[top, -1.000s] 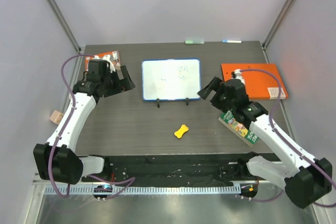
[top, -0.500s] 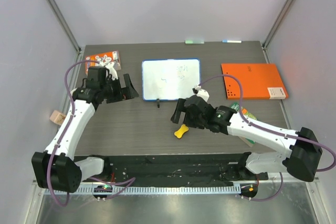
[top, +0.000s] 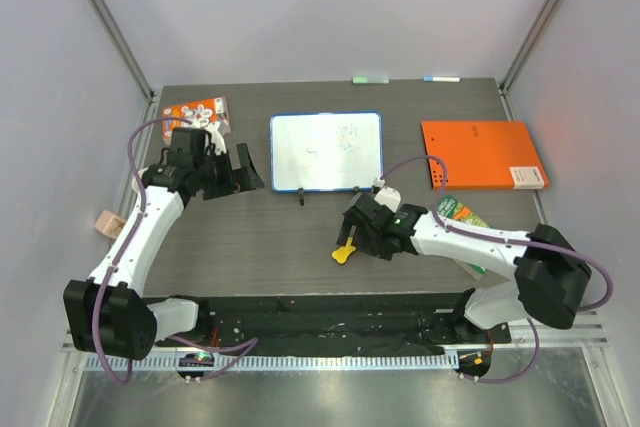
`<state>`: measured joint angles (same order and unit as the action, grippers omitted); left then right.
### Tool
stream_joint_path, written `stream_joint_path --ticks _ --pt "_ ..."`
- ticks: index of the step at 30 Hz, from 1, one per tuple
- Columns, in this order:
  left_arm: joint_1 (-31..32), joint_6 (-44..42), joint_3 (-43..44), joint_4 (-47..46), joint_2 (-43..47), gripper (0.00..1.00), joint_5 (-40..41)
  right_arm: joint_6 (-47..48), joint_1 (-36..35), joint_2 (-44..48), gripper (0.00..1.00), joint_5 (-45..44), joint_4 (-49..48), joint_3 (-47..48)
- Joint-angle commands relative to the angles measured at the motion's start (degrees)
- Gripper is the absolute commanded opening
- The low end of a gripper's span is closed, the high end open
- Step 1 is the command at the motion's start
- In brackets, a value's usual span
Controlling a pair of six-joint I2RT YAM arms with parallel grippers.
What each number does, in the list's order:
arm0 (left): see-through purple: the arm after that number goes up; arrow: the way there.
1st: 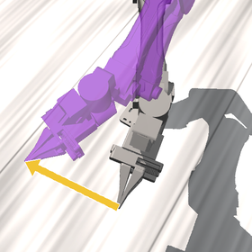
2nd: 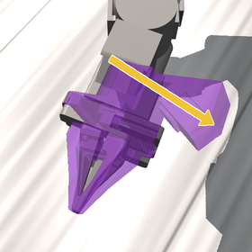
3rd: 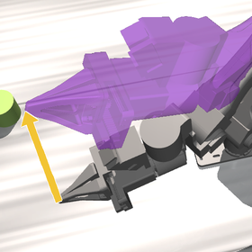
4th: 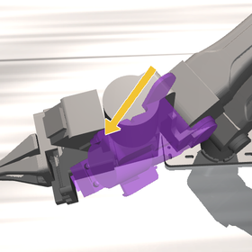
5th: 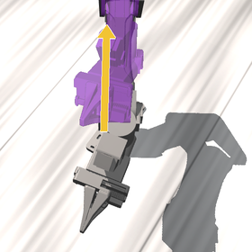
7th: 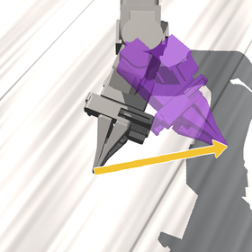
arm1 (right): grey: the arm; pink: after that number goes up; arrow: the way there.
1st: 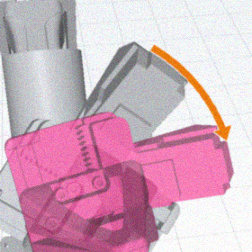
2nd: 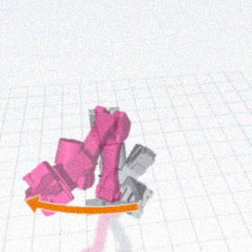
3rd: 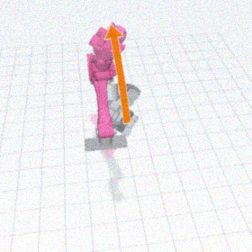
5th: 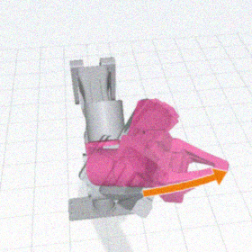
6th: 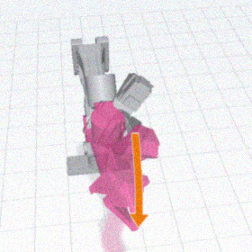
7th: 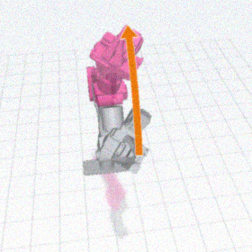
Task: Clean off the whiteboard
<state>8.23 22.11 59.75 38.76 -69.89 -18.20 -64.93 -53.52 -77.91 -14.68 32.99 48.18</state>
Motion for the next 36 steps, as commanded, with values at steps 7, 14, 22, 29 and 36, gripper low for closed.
stream_joint_path --ticks 7,14,22,29,36 --pt "-0.23 1.09 -0.41 -0.96 1.85 1.00 -3.51 -2.22 4.65 -6.64 0.75 4.92 -13.10 -2.73" --pt "-0.23 1.36 -1.30 -3.34 3.01 1.00 -5.97 -3.10 4.39 -12.26 0.59 9.31 -17.43 -1.60" --pt "-0.23 1.36 -1.04 -3.25 1.86 1.00 -7.20 -0.39 2.45 -16.04 0.51 8.70 -15.69 2.78" --pt "-0.14 1.36 -1.12 -3.26 1.68 1.00 -7.38 6.64 -1.32 -18.33 0.55 1.60 -5.93 11.66" --pt "-0.23 1.27 -1.21 -3.26 1.77 1.00 -7.56 8.76 -6.42 -15.87 0.64 -4.56 -5.13 13.51"
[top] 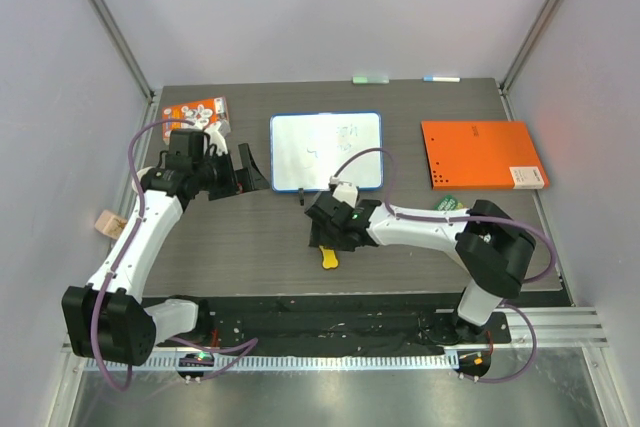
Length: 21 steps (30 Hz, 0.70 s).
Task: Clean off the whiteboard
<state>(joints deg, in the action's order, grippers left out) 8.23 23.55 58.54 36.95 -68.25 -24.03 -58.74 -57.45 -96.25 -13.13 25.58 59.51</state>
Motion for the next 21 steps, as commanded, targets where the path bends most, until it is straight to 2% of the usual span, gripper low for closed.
stream_joint_path --ticks 1,7,15,17,21 --pt "-0.23 -0.17 -0.01 -1.44 0.05 1.00 -1.81 2.75 -2.75 2.29 0.64 -6.38 3.50 2.72" --pt "-0.23 -0.08 -0.10 -1.62 0.13 1.00 -1.90 3.28 -5.74 -0.78 0.63 -10.51 10.45 4.48" --pt "-0.23 -0.17 -0.18 -1.35 -0.04 1.00 -1.72 2.75 -6.27 -3.77 0.57 -9.81 8.26 3.60" --pt "-0.23 -0.17 -0.18 -1.27 -0.13 1.00 -1.72 2.58 -6.45 -4.12 0.44 -9.73 7.47 3.25" --pt "-0.23 -0.26 -0.18 -1.27 -0.31 1.00 -1.90 2.58 -6.45 -5.09 0.42 -9.46 6.06 2.55"
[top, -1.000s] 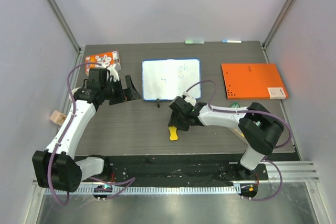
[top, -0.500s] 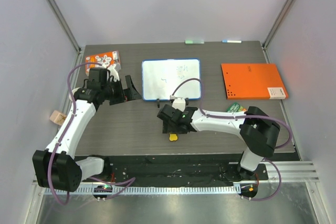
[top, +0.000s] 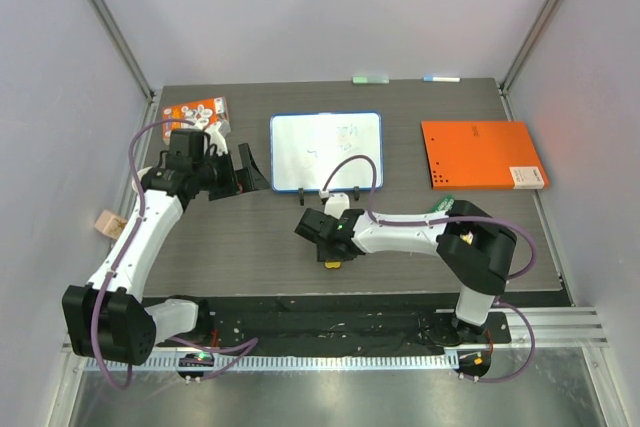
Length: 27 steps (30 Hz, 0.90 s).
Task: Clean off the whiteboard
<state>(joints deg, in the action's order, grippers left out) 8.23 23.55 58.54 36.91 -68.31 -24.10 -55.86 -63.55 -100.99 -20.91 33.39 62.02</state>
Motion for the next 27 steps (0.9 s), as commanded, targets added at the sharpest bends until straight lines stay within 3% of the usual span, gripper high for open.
stream_joint_path --ticks 1,8,13,19,23,24,27 --pt "-0.23 -0.26 -0.18 -1.22 -0.33 1.00 -2.00 -0.39 -0.26 -0.43 0.42 -1.68 -2.01 0.03" --pt "-0.23 -1.31 -0.18 -1.31 -0.33 1.00 -2.44 -0.31 -0.35 -0.26 0.12 -2.38 -2.62 -0.76" --pt "-0.23 -0.53 -0.88 -3.67 1.07 1.00 -1.83 0.04 -0.35 4.12 0.09 -5.62 -2.62 -2.25" --pt "-0.23 10.54 -3.08 -18.07 -1.81 1.00 -2.18 4.69 0.18 13.43 0.09 -9.85 -5.43 -4.80" --pt "-0.23 13.54 -7.20 -36.68 -5.68 1.00 -6.12 8.91 2.55 21.52 0.08 -10.82 -7.81 -7.78" --pt "-0.23 14.06 -8.35 -45.43 -6.65 1.00 -6.83 9.79 3.34 24.50 0.08 -10.82 -8.51 -8.05" --pt "-0.32 14.95 -7.84 -50.69 -12.18 1.00 -6.40 12.78 7.02 28.29 0.07 -9.69 -9.65 -9.46"
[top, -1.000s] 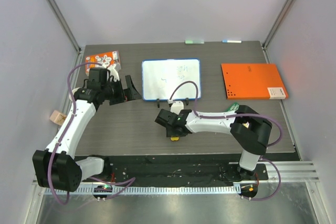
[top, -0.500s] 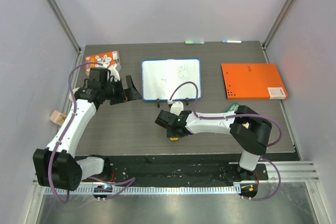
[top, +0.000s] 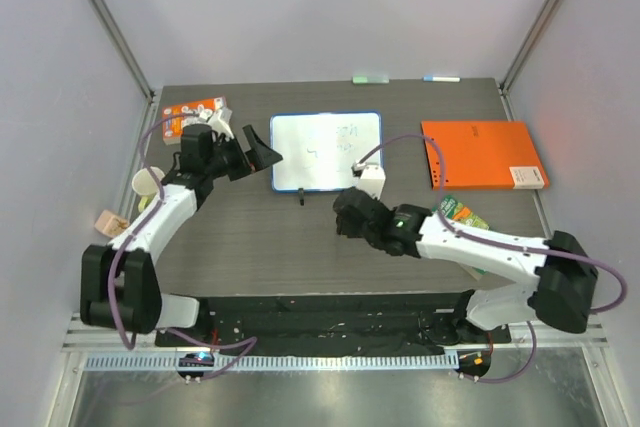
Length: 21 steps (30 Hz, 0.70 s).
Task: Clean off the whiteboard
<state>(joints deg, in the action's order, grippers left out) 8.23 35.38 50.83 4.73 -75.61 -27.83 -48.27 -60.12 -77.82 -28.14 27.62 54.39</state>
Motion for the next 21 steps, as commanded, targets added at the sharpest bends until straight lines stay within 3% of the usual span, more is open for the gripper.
stream_joint_path --ticks 1,9,17,21 --pt "-0.32 2.86 0.93 -19.66 -8.29 1.00 -2.75 5.73 4.73 5.92 0.07 -1.75 -4.32 -2.18" --pt "-0.67 4.26 6.03 -30.65 -24.04 0.91 -2.31 11.70 15.63 4.27 0.07 9.76 -15.65 -5.00" --pt "-0.76 5.05 5.51 -47.50 -30.99 0.88 -6.61 16.63 20.29 -5.58 0.07 16.70 -21.01 4.49" --pt "-0.93 8.47 8.05 -54.12 -36.95 0.81 -12.93 16.63 24.16 -9.53 0.07 22.86 -25.24 8.27"
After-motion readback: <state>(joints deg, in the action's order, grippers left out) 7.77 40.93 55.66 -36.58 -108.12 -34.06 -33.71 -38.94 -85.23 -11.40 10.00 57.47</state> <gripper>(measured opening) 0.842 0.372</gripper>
